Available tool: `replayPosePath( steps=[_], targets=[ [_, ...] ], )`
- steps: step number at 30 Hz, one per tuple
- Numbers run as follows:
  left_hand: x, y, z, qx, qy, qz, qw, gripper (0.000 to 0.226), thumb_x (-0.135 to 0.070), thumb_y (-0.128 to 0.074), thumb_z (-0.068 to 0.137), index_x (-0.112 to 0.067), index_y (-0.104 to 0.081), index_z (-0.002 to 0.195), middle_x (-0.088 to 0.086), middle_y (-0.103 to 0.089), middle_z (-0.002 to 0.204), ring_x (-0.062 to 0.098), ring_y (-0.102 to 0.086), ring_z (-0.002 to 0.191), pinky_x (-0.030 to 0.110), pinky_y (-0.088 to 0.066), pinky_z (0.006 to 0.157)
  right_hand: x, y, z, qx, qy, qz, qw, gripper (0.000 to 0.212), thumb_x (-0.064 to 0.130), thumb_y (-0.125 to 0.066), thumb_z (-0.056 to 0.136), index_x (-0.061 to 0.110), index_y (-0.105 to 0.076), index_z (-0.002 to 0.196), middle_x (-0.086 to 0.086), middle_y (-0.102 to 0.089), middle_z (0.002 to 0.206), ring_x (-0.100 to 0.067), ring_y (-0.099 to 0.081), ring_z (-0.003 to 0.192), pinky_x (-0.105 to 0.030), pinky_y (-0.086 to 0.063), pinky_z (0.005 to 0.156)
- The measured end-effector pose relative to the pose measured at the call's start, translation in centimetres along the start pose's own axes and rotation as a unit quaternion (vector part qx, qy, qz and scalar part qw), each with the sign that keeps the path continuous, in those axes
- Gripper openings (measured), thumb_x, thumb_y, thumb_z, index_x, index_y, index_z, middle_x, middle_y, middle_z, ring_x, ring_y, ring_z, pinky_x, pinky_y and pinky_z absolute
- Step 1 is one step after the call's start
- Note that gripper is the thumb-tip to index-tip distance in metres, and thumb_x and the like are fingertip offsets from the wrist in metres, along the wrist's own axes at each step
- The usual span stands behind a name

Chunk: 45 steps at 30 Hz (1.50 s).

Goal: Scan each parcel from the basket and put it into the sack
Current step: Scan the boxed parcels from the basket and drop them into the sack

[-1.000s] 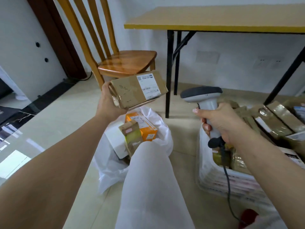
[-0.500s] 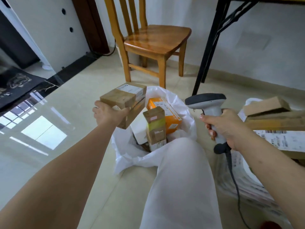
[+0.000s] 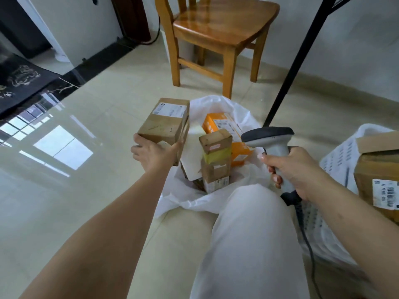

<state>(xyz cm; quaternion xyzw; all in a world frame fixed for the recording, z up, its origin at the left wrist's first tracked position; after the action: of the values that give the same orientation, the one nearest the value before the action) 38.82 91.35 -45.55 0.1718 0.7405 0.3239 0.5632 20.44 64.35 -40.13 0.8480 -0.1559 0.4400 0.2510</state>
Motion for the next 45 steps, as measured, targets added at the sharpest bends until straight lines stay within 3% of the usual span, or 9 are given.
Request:
replayPosePath(
  steps=[14, 19, 22, 30, 34, 36, 39, 42, 45],
  targets=[
    [-3.5, -2.7, 1.2, -0.017, -0.133, 0.102, 0.986, 0.125, -0.067, -0.084, 0.05, -0.019, -0.017, 0.145, 0.005, -0.034, 0.139, 0.026, -0.033, 0.128, 0.039, -0.041, 0.104, 4.2, -7.7, 5.3, 0.024, 0.051, 0.045, 0.997, 0.026, 0.023, -0.076, 0.084, -0.001, -0.065, 0.087, -0.01, -0.071, 0.075, -0.012, -0.043, 0.037, -0.023, -0.041, 0.043],
    [-1.3, -6.3, 2.2, 0.146, -0.137, 0.08, 0.977, 0.102, -0.068, -0.073, 0.067, -0.028, -0.024, 0.146, 0.005, -0.044, 0.138, 0.029, -0.043, 0.126, 0.042, -0.04, 0.106, 4.8, -9.1, 5.9, 0.027, 0.058, 0.064, 0.996, 0.021, 0.022, -0.075, 0.085, 0.008, -0.061, 0.079, -0.013, -0.071, 0.076, -0.016, -0.047, 0.044, -0.027, -0.043, 0.048],
    [0.7, -7.4, 2.2, 0.204, -0.113, 0.035, 0.972, 0.074, -0.078, -0.051, 0.078, -0.034, -0.04, 0.137, 0.003, -0.054, 0.132, 0.028, -0.048, 0.125, 0.045, -0.042, 0.105, 3.9, -8.7, 5.8, 0.018, 0.047, 0.057, 0.997, 0.03, 0.021, -0.074, 0.087, 0.006, -0.053, 0.072, -0.017, -0.071, 0.081, -0.02, -0.047, 0.05, -0.032, -0.045, 0.056],
    [4.0, -5.9, 3.2, 0.097, -0.085, -0.01, 0.992, 0.051, -0.066, -0.039, 0.093, -0.031, -0.066, 0.119, 0.006, -0.025, 0.154, 0.019, -0.017, 0.147, 0.049, -0.021, 0.119, 1.5, -7.3, 6.7, 0.011, 0.026, 0.043, 0.999, 0.028, 0.025, -0.074, 0.086, 0.0, -0.064, 0.097, -0.011, -0.073, 0.079, -0.013, -0.047, 0.043, -0.027, -0.045, 0.048],
    [6.3, -4.6, 4.1, 0.007, 0.036, 0.007, 0.999, 0.037, -0.04, -0.055, 0.096, -0.028, -0.052, 0.131, 0.009, -0.019, 0.156, 0.03, -0.036, 0.139, 0.049, -0.032, 0.114, 1.2, -7.3, 6.8, 0.016, 0.023, 0.045, 0.999, 0.03, 0.025, -0.074, 0.086, 0.0, -0.063, 0.099, -0.011, -0.072, 0.079, -0.014, -0.047, 0.043, -0.027, -0.044, 0.049],
    [8.0, -5.2, 4.1, 0.049, 0.117, 0.008, 0.992, 0.062, -0.031, -0.064, 0.092, -0.026, -0.032, 0.145, 0.013, -0.019, 0.155, 0.039, -0.045, 0.129, 0.051, -0.038, 0.109, 1.0, -7.1, 6.7, 0.016, 0.022, 0.042, 0.999, 0.028, 0.025, -0.074, 0.087, 0.001, -0.063, 0.098, -0.011, -0.072, 0.08, -0.013, -0.048, 0.042, -0.026, -0.045, 0.049],
    [10.1, -6.0, 3.6, 0.119, 0.213, 0.005, 0.97, 0.077, -0.027, -0.068, 0.089, -0.013, -0.021, 0.149, 0.019, -0.04, 0.144, 0.042, -0.051, 0.122, 0.047, -0.045, 0.1, 0.7, -6.6, 6.6, 0.013, 0.019, 0.041, 0.999, 0.029, 0.024, -0.073, 0.087, 0.001, -0.062, 0.099, -0.01, -0.072, 0.079, -0.012, -0.047, 0.04, -0.026, -0.046, 0.048],
    [10.1, -5.5, 4.0, 0.099, 0.146, 0.054, 0.983, 0.02, -0.011, -0.051, 0.09, -0.005, -0.058, 0.108, 0.019, -0.063, 0.11, 0.039, -0.06, 0.102, 0.043, -0.052, 0.088, 0.3, -5.6, 6.6, -0.007, 0.015, 0.044, 0.999, 0.027, 0.024, -0.073, 0.087, 0.001, -0.062, 0.098, -0.008, -0.071, 0.075, -0.01, -0.046, 0.039, -0.024, -0.046, 0.044],
    [7.9, -3.3, 4.1, 0.008, 0.073, 0.049, 0.996, 0.012, -0.004, -0.041, 0.091, -0.004, -0.053, 0.09, 0.015, -0.057, 0.09, 0.038, -0.057, 0.091, 0.036, -0.04, 0.072, -0.3, -4.4, 6.7, -0.033, 0.005, 0.051, 0.998, 0.03, 0.023, -0.073, 0.088, -0.001, -0.062, 0.102, -0.009, -0.07, 0.075, -0.01, -0.046, 0.039, -0.023, -0.044, 0.043]
  ],
)
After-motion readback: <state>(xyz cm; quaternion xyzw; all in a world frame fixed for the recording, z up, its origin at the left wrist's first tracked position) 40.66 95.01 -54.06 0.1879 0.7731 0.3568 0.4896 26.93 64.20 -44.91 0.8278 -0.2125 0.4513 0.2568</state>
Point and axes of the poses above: each hand's wrist, its own z-axis towards the middle knuckle, its own y-axis out of the back of the hand, x = y × z, the point moved 6 cm from there along z, towards the middle knuckle
